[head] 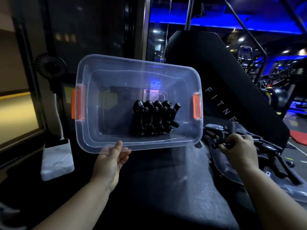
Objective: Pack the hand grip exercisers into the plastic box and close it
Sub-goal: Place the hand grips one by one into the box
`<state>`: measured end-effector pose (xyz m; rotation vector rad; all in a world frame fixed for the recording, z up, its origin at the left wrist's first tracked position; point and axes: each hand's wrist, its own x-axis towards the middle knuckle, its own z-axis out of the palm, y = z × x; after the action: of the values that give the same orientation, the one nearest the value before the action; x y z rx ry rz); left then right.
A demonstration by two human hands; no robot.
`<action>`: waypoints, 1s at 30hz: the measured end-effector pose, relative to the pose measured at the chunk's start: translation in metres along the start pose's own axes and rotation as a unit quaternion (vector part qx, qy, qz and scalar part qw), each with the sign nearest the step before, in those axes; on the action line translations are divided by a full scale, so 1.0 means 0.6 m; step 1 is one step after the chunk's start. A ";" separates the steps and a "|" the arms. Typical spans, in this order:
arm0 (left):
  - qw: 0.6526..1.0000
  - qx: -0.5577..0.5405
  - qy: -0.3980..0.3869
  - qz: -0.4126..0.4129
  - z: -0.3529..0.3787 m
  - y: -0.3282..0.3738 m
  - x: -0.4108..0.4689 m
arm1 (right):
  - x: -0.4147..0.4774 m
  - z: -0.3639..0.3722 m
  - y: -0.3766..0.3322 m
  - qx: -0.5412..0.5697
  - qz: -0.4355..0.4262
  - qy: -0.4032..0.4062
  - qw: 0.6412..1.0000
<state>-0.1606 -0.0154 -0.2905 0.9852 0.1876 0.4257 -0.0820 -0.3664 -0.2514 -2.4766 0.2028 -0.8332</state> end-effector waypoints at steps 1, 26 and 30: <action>1.000 -0.001 -0.001 0.000 0.000 0.000 0.000 | -0.002 -0.005 -0.004 0.014 -0.003 0.007 1.000; 1.000 0.003 -0.003 0.008 0.001 0.004 -0.005 | -0.003 -0.044 -0.032 0.030 0.027 -0.036 0.999; 1.000 0.007 -0.001 0.011 0.002 0.005 -0.007 | -0.003 -0.040 -0.046 0.007 0.052 -0.104 0.993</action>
<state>-0.1650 -0.0168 -0.2873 1.0026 0.1771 0.4445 -0.0984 -0.3523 -0.2221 -2.4936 0.2478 -0.5285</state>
